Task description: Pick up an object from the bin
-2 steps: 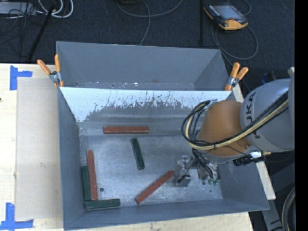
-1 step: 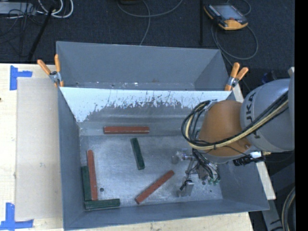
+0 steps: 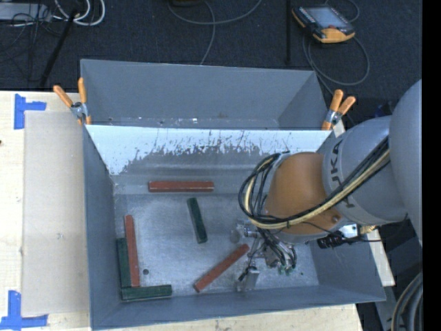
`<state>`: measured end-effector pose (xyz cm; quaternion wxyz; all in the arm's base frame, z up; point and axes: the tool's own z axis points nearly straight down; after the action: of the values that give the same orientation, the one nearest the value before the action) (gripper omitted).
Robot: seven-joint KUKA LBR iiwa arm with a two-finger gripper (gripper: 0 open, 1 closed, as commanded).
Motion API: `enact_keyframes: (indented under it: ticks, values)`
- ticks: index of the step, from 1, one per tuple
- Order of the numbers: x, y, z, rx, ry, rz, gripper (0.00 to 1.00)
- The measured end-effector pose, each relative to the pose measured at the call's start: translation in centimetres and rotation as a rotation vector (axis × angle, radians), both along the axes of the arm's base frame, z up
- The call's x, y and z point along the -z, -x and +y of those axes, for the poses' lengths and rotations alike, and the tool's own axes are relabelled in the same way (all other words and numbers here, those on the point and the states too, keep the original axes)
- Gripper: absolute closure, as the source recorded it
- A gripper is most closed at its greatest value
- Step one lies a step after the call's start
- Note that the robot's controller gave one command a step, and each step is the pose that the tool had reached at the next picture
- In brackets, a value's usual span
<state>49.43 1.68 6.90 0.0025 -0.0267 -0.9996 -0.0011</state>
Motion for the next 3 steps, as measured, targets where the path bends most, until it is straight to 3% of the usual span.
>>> enact_keyframes:
  ticks: [1, 2, 3]
  values:
    - [0.0, -0.1, -0.2, 0.002, 0.002, -0.001, 1.0]
    - [-15.9, -2.0, 1.3, 0.034, 0.001, -0.014, 1.0]
    - [-15.4, -1.8, 1.2, 0.033, 0.002, -0.005, 0.0]
